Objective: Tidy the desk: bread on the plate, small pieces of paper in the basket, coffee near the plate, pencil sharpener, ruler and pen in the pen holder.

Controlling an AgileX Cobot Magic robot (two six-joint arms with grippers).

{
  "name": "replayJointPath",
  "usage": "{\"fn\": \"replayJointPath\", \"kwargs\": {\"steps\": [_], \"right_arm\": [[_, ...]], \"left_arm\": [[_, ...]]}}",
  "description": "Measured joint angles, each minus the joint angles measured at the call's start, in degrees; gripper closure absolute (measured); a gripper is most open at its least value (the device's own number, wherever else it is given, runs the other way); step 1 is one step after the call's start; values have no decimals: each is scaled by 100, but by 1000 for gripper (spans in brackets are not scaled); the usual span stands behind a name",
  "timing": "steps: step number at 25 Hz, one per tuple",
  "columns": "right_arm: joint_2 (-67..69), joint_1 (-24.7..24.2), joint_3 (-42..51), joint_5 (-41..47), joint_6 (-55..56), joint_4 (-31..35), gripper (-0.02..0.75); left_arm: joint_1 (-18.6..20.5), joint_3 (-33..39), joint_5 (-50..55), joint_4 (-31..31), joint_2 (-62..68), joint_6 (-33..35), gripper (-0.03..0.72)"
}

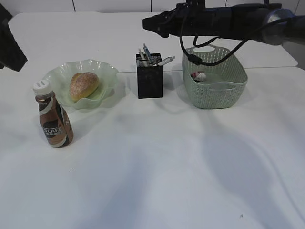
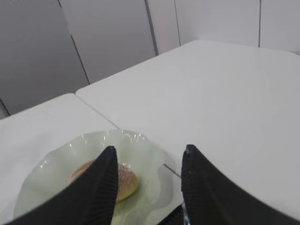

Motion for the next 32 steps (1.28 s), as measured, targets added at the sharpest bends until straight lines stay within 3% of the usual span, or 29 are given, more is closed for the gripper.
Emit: {"fn": "replayJointPath", "kwargs": {"steps": [1, 2, 3, 5, 6, 9, 12, 17, 18, 21, 32], "right_arm": [[0, 0, 0, 0, 0, 0, 370], [-134, -9, 0, 113, 441, -752, 370], [-134, -9, 0, 113, 441, -752, 370], [-310, -9, 0, 417, 1168, -1858, 370], [-333, -9, 0, 463, 1252, -1912, 370], [-569, -9, 0, 965, 2276, -2923, 370], [-749, -46, -4, 1464, 3239, -3497, 370], [-839, -103, -13, 2173, 4356, -3727, 379], [-839, -179, -13, 2432, 5186, -3943, 413], [-839, -266, -13, 2487, 5704, -4323, 456], [-847, -438, -13, 2541, 8262, -7365, 493]], "left_arm": [[0, 0, 0, 3, 0, 0, 452], [0, 0, 0, 26, 0, 0, 452], [0, 0, -12, 29, 0, 0, 452], [0, 0, -33, 88, 0, 0, 452], [0, 0, -35, 127, 0, 0, 452], [0, 0, -68, 264, 0, 0, 452], [0, 0, -68, 420, 0, 0, 452], [0, 0, -146, 726, 0, 0, 452], [0, 0, -161, 777, 0, 0, 452], [0, 0, -265, 944, 0, 0, 452], [0, 0, -681, 1681, 0, 0, 452]]}}
